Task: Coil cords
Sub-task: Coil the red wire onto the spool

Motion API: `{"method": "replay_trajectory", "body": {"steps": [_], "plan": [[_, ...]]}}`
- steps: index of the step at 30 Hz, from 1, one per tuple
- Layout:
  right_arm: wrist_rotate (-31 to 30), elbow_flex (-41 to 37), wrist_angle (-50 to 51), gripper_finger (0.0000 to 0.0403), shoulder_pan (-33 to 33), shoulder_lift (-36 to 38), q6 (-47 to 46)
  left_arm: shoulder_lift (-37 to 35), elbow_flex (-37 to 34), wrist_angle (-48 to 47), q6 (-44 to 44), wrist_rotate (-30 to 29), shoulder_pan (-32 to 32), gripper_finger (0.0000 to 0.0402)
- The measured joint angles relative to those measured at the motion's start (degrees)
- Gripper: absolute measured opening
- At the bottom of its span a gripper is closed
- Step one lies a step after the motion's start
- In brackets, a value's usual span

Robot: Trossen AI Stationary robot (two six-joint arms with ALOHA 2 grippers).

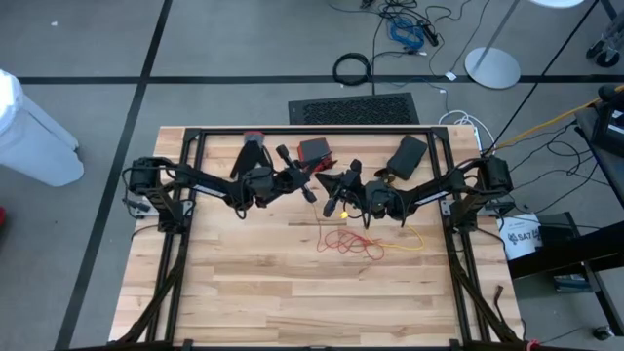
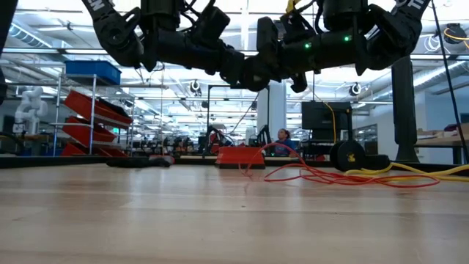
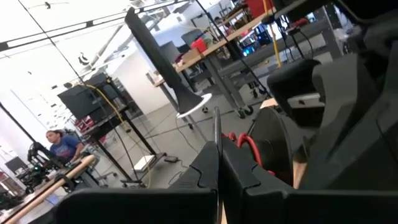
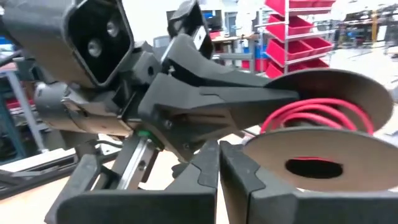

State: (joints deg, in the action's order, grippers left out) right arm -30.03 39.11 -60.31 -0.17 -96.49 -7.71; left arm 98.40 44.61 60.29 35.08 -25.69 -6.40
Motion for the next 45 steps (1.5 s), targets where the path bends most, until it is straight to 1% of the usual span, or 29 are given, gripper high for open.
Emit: {"method": "replay_trajectory", "body": {"steps": [7,13,15,18,20,22,25,29,31,33,36,39,42,45], "plan": [[1.6,0.0,-1.6,0.0000,0.2,0.0,1.6,0.4,0.0,0.1,-0.1,-0.2,0.0,0.0000],[0.7,0.0,1.6,0.0000,3.5,0.1,11.4,0.4,0.0,0.1,0.3,-1.3,0.0,0.0000],[-3.0,0.0,4.6,0.0000,5.3,0.5,14.8,0.4,0.0,0.0,0.3,-1.3,0.0,0.0000],[-11.3,0.0,11.7,0.0000,7.5,1.8,19.3,0.4,0.0,0.1,0.3,-1.3,0.3,0.0000],[-16.2,0.0,16.6,0.0001,8.3,2.6,20.7,0.4,0.0,0.2,0.2,-1.3,0.6,0.0000],[-18.7,0.0,21.2,0.0007,8.5,3.0,20.7,0.4,0.0,0.2,0.0,-1.3,0.8,0.0000],[-18.7,0.0,24.9,0.0034,7.8,2.8,18.6,0.4,0.0,0.1,-0.1,-1.2,1.2,0.0000],[-17.6,0.0,27.6,0.0085,5.4,2.6,14.3,0.4,0.0,0.8,-0.2,0.6,1.2,0.0000],[-17.5,0.0,27.5,0.0106,4.4,2.6,14.1,0.4,0.0,1.1,-0.3,1.2,1.2,0.0002],[-17.4,-0.5,26.6,0.0120,3.7,2.6,15.7,0.4,0.0,1.1,-0.3,1.4,1.2,0.0003],[-16.2,-1.4,25.4,0.0126,3.1,2.6,17.4,0.4,0.0,1.0,-0.3,1.6,1.2,0.0004],[-16.1,-3.4,25.4,0.0121,3.0,2.6,17.3,0.4,0.0,-0.5,0.1,1.7,1.2,0.0004],[-16.2,-7.1,25.5,0.0111,4.1,3.2,15.0,0.2,0.0,-5.4,2.4,1.8,0.7,0.0004],[-16.7,-12.1,23.8,0.0100,5.3,5.7,11.6,-0.7,0.0,-12.0,2.8,5.7,-0.2,0.0003]]}}
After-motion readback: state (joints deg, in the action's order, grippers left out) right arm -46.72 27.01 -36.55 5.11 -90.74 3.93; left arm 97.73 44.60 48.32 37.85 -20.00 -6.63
